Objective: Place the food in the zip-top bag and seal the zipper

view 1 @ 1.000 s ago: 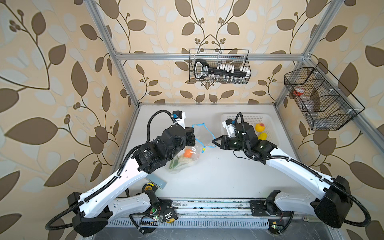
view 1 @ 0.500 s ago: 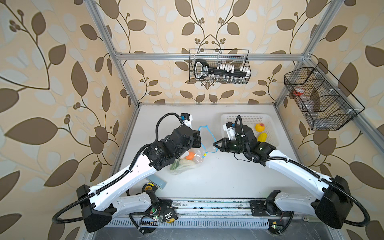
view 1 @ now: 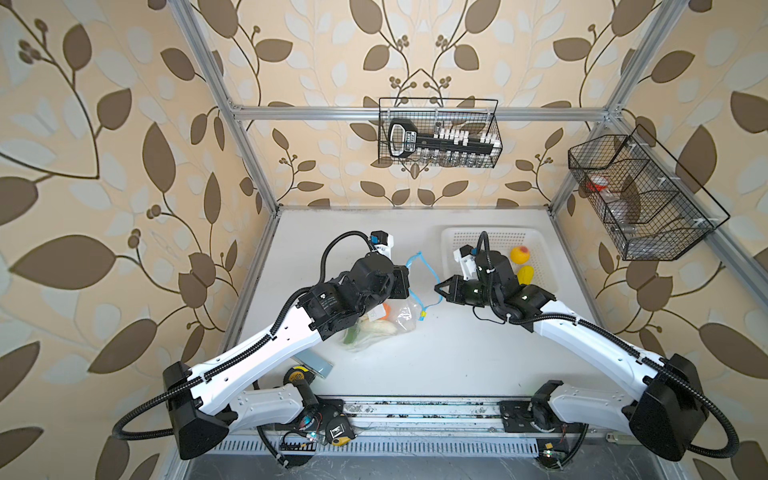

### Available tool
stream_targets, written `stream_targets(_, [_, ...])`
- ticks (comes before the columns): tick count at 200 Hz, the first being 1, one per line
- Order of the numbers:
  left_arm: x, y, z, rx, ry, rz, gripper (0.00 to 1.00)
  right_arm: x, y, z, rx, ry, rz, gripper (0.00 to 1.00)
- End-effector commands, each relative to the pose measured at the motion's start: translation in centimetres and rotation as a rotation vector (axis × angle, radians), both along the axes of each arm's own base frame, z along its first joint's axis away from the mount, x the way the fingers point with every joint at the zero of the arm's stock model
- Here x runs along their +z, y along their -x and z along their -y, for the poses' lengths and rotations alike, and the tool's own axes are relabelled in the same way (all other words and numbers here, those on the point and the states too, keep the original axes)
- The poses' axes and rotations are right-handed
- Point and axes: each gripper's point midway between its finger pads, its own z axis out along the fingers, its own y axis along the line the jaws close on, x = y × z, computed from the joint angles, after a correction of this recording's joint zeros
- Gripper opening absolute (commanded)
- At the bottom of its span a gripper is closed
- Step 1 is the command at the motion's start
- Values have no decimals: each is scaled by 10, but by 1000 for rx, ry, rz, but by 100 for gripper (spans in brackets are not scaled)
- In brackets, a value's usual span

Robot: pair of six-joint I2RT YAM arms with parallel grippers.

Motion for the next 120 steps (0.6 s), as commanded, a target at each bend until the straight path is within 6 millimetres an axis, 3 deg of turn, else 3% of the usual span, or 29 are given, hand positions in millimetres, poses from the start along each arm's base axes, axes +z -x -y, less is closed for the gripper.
stream_targets(1, [-2, -3, 7, -7, 40, -15, 0, -5, 3, 8, -20, 24, -4, 6])
stream_targets(88, [-19, -1, 26, -63, 58, -88, 0, -24, 10, 25, -60, 87, -29, 10])
stream_targets(120, [-12, 3, 24, -78, 48, -81, 0, -10, 12, 30, -67, 82, -2, 27])
